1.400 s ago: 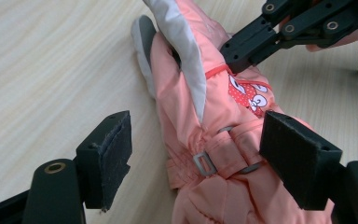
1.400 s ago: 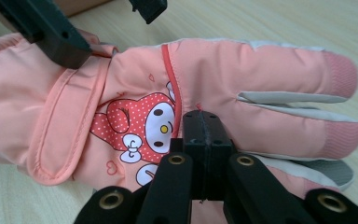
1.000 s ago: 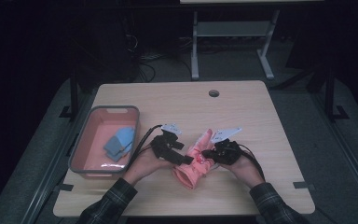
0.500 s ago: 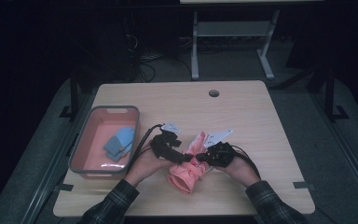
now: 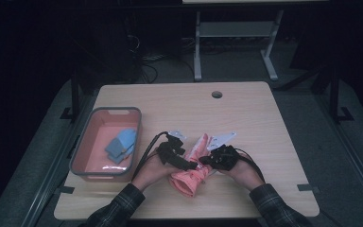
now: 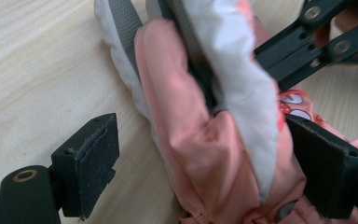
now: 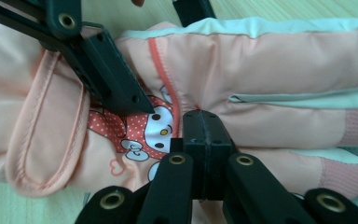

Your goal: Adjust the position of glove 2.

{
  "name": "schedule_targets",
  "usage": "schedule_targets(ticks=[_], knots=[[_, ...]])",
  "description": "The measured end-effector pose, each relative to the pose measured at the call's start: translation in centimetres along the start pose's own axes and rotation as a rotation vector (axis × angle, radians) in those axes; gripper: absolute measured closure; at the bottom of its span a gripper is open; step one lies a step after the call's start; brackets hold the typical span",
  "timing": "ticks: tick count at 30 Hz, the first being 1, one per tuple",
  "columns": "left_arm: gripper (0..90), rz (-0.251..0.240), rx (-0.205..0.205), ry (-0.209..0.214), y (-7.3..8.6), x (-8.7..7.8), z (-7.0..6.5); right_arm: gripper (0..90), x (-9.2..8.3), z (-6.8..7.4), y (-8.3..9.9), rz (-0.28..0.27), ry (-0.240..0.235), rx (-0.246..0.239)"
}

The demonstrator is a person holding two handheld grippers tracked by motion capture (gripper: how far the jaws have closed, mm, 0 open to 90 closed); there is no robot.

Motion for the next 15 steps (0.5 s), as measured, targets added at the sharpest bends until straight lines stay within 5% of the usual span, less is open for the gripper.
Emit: schedule_targets(ticks=[8, 15], knots=[[13.7, 0.024, -0.009, 0.013, 0.4, 0.8, -0.3, 90.0, -0.6, 0.1, 1.0, 0.026, 0.001, 0.015], [13.0, 0.032, -0.062, 0.078, 0.7, 1.5, -0.3, 90.0, -0.2, 0.1, 1.3, 0.042, 0.016, -0.012]])
Point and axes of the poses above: each handheld gripper's, and its own axes: x roughly forward along the jaws, y roughly out of its underside, z roughly to its left, the point moved 7 cm from there along x, roughly forward along the jaws, and after that the axes turned 6 degrees about z, right-handed, at the moved point
